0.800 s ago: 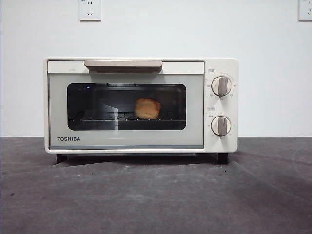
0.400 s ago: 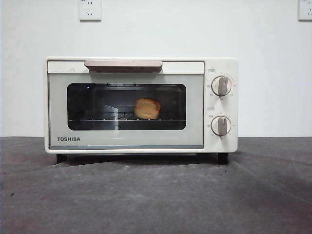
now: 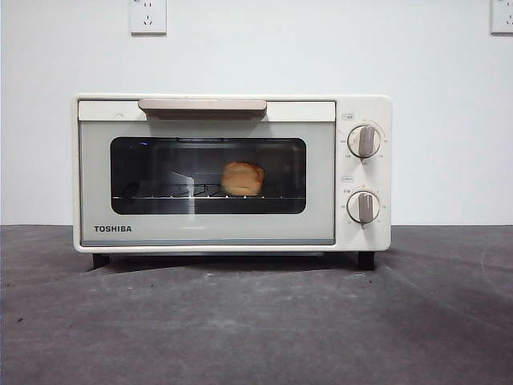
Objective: The left arm flap open the oven, the right arm pick bread and place it into oven, the left arm flap close the oven
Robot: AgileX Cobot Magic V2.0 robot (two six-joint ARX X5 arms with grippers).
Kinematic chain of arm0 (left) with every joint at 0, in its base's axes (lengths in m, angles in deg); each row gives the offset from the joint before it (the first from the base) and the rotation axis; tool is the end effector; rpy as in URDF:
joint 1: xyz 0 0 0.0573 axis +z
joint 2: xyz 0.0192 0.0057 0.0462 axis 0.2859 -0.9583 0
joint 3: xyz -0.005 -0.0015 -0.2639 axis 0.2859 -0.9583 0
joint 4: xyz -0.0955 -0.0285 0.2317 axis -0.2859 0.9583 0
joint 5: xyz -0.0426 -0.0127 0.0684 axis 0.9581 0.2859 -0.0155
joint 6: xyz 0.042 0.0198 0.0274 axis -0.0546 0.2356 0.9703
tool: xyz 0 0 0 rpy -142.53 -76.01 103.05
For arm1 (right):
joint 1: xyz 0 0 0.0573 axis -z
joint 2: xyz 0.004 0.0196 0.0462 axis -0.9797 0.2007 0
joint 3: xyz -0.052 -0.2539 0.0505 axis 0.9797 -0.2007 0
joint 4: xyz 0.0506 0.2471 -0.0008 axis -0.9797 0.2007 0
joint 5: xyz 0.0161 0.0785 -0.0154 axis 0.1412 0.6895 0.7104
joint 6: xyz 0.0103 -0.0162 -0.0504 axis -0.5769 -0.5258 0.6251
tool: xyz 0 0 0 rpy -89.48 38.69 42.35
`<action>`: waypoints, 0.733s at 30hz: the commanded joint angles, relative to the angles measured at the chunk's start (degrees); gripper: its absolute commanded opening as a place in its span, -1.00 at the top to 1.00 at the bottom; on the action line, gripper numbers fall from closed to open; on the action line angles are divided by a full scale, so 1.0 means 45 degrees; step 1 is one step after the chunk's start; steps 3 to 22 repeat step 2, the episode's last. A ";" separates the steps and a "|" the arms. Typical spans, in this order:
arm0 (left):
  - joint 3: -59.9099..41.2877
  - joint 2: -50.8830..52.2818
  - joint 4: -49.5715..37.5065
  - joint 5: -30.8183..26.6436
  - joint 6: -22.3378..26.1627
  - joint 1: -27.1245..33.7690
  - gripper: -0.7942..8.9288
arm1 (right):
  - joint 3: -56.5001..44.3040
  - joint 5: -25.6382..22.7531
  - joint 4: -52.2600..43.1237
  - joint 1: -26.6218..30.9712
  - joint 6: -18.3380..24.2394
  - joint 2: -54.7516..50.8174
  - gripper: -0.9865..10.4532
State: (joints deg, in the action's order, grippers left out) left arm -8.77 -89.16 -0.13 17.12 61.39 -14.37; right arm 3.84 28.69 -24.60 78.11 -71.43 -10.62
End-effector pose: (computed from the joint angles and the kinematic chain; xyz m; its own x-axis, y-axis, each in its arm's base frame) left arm 0.0948 0.0021 0.1570 0.9884 -0.0164 -0.1509 0.0289 0.9963 0.0811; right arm 0.0966 0.0011 0.1580 0.9947 0.0286 -0.0989 -0.0173 0.9934 0.1137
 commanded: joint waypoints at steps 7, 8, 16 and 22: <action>-0.0262 0.0024 0.0087 -0.0005 -0.0029 0.0019 0.80 | -0.0092 -0.0005 -0.0136 0.0015 -0.0136 -0.0044 0.82; -0.0262 0.0024 0.0087 -0.0005 -0.0029 0.0019 0.80 | -0.0092 -0.0005 -0.0136 0.0015 -0.0136 -0.0044 0.82; -0.0262 0.0024 0.0087 -0.0005 -0.0029 0.0019 0.80 | -0.0092 -0.0005 -0.0136 0.0015 -0.0136 -0.0044 0.82; -0.0262 0.0024 0.0087 -0.0005 -0.0029 0.0019 0.80 | -0.0092 -0.0005 -0.0136 0.0015 -0.0136 -0.0044 0.82</action>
